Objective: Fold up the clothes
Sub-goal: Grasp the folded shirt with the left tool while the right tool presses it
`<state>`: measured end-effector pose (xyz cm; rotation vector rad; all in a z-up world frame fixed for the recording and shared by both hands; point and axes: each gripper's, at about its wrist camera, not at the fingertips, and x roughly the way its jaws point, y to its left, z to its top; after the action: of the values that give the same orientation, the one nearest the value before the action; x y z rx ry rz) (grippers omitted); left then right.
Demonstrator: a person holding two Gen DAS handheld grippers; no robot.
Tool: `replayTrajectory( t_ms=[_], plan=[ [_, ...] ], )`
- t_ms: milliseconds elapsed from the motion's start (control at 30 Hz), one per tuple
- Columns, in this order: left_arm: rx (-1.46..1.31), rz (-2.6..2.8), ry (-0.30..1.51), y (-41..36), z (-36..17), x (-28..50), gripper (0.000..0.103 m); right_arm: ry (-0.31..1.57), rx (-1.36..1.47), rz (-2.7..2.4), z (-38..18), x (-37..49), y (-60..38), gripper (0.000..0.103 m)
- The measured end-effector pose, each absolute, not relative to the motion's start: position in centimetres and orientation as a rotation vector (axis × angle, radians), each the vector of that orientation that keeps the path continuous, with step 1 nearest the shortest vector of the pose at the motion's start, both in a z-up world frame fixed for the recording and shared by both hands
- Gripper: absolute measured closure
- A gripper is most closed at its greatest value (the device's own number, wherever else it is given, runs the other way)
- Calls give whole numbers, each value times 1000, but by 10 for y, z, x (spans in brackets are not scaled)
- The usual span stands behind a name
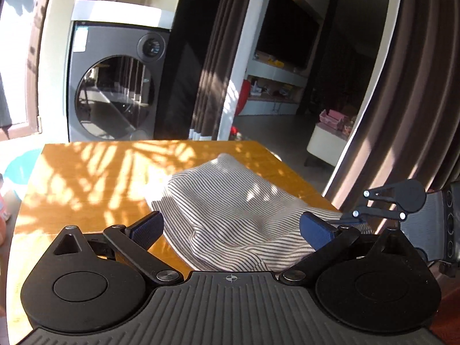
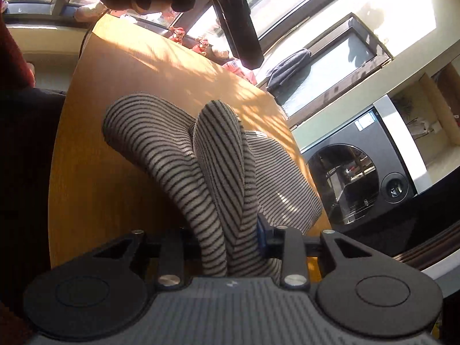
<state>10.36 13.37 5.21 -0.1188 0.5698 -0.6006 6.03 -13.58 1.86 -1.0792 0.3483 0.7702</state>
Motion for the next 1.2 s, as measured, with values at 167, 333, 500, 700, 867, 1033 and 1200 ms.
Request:
replayTrajectory(
  t_ms=[167, 333, 500, 700, 867, 1033, 1200],
  plan=[
    [-86, -688, 678, 94, 20, 148, 35, 399, -1129, 857, 63, 30, -136, 73],
    [-1, -729, 776, 83, -17, 169, 35, 435, -1085, 906, 121, 45, -134, 73],
    [-6, -775, 771, 93, -30, 169, 36, 539, -892, 991, 113, 148, -132, 69],
    [10, -679, 733, 120, -12, 153, 32, 678, -737, 1066, 58, 223, -123, 53],
    [-46, -669, 591, 142, 31, 133, 19, 722, -603, 1035, 51, 241, -131, 37],
    [-30, -753, 424, 125, 71, 110, 16, 643, -591, 945, 66, 229, -143, 27],
    [21, -876, 435, 79, 64, 113, 14, 550, -592, 865, 85, 211, -160, 26]
  ],
)
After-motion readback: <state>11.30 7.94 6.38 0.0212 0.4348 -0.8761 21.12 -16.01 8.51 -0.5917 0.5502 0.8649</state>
